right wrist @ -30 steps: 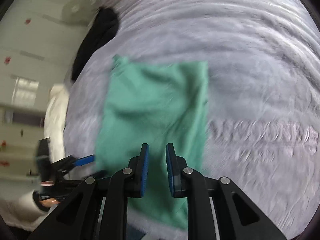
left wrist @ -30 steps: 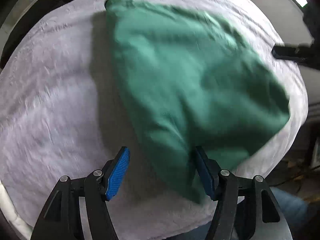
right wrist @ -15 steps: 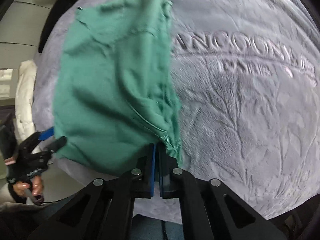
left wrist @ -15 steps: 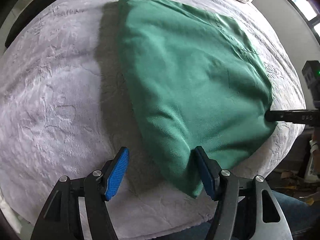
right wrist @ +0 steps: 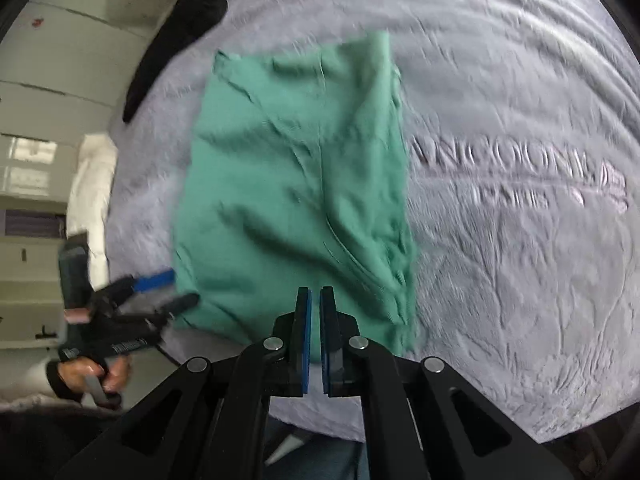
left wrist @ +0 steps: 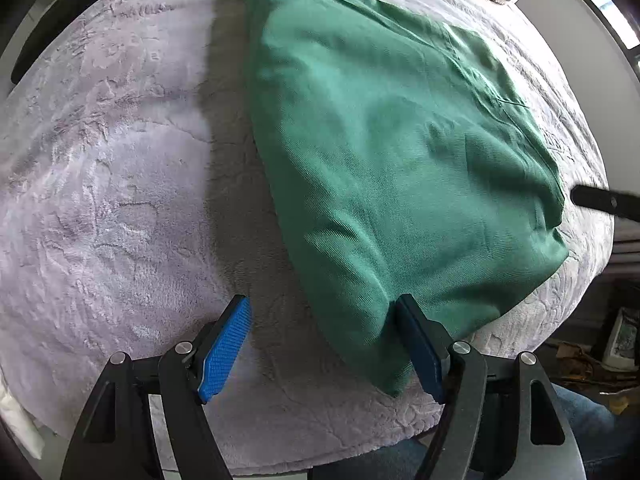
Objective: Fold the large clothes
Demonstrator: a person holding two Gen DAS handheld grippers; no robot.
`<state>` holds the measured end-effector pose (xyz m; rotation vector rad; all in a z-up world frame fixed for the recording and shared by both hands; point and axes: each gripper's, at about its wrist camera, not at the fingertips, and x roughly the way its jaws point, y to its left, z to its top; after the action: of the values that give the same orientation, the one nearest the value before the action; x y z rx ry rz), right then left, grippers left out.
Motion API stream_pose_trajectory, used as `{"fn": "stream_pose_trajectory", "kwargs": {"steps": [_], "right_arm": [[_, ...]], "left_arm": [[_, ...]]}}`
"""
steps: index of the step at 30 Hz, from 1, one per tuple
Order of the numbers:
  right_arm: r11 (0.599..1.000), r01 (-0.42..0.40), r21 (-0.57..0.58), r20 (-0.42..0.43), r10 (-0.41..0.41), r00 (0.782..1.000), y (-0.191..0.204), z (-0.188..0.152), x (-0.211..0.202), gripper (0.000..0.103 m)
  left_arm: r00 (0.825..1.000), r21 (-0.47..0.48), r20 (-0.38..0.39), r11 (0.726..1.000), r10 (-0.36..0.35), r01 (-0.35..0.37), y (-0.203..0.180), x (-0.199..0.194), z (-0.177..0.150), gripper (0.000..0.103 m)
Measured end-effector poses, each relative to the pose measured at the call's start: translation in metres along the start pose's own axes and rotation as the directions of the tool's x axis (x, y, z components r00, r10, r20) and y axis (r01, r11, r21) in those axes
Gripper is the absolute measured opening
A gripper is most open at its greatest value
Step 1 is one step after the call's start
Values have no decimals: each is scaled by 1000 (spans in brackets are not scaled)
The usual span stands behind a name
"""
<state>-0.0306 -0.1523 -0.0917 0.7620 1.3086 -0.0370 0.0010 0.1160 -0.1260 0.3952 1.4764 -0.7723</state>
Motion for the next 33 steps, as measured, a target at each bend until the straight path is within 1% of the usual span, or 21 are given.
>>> {"fn": "stream_pose_trajectory", "kwargs": {"steps": [1, 4, 7, 9, 10, 14, 15, 19, 20, 21, 22, 27, 30, 32, 33], "right_arm": [[1000, 8, 12, 7, -8, 1000, 0, 3, 2, 4], [992, 80, 95, -15, -79, 997, -14, 18, 21, 4], [983, 78, 166, -58, -69, 996, -31, 23, 46, 1], [980, 71, 186, -63, -61, 996, -32, 24, 51, 1], [979, 75, 187, -65, -64, 996, -30, 19, 54, 1], [982, 99, 160, -87, -85, 993, -23, 21, 56, 1], [983, 101, 155, -90, -87, 992, -32, 24, 48, 1], [982, 111, 154, -102, -96, 990, -28, 29, 55, 1], [981, 115, 154, -105, -99, 989, -28, 30, 58, 1], [981, 118, 153, -108, -102, 989, -29, 30, 59, 1], [981, 124, 152, -112, -108, 988, -29, 31, 62, 1], [977, 126, 173, -119, -106, 987, -27, 35, 73, 1], [977, 117, 177, -113, -98, 989, -25, 35, 69, 1], [977, 101, 187, -110, -81, 991, -29, 32, 63, 5], [977, 95, 190, -109, -75, 991, -31, 31, 60, 5]], "left_arm": [[1000, 0, -1, 1000, -1, 1, 0, 0, 0, 76], [1000, 0, -8, 1000, -7, 7, 0, 2, 2, 76], [1000, -1, -11, 1000, -5, 5, -2, 2, 4, 76], [1000, 0, -6, 1000, 3, -3, -3, 1, 5, 76], [1000, -2, -4, 1000, 7, -7, -4, 0, 5, 76], [999, -29, 20, 999, 40, -40, -5, -9, 11, 76], [998, -34, 24, 998, 50, -49, -4, -11, 13, 76], [998, -46, 6, 997, 59, -59, 0, -9, 19, 76], [998, -49, -1, 997, 64, -64, 1, -7, 20, 80], [997, -51, -5, 996, 77, -77, 2, -5, 20, 90], [995, -50, -9, 994, 96, -97, 2, -1, 20, 91], [997, -80, -31, 994, 75, -77, 2, 9, 22, 92], [995, -62, -22, 993, 97, -98, -2, 6, 23, 92], [994, -56, -15, 992, 110, -110, -4, 4, 24, 92], [993, -55, -14, 992, 114, -115, -4, 4, 23, 92]]}}
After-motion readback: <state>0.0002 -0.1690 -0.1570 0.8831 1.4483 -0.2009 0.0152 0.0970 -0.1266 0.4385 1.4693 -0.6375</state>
